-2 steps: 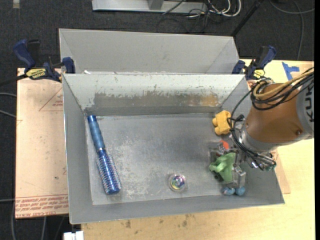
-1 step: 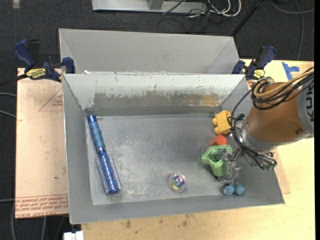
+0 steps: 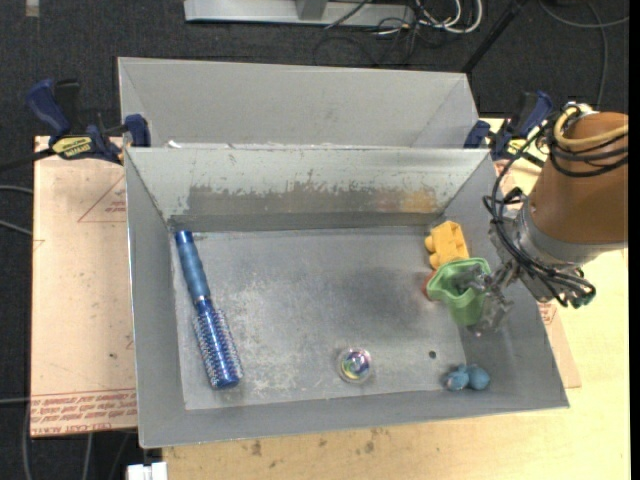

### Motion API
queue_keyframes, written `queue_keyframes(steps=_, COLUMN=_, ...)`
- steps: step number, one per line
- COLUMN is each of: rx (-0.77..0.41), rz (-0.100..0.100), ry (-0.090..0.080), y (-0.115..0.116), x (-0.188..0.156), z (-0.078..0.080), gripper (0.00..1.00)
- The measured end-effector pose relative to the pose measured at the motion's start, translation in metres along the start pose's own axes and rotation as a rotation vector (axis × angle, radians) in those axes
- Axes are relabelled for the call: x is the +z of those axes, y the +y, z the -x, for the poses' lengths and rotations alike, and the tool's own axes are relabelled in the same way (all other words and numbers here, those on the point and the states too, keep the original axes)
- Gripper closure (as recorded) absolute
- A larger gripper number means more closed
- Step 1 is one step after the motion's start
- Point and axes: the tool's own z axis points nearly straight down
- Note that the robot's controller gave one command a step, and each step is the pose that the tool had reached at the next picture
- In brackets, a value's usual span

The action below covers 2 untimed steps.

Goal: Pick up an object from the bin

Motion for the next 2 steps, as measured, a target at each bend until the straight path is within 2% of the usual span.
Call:
queue_keyframes(steps=1, rx=-0.421, rz=0.002, ry=0.001, y=-0.004, x=-0.096, z=0.041, gripper=1.0)
queue_keyframes(steps=2, rx=-0.321, rz=0.003, ry=0.001, y=-0.038, x=-0.118, z=0.058, gripper=1.0)
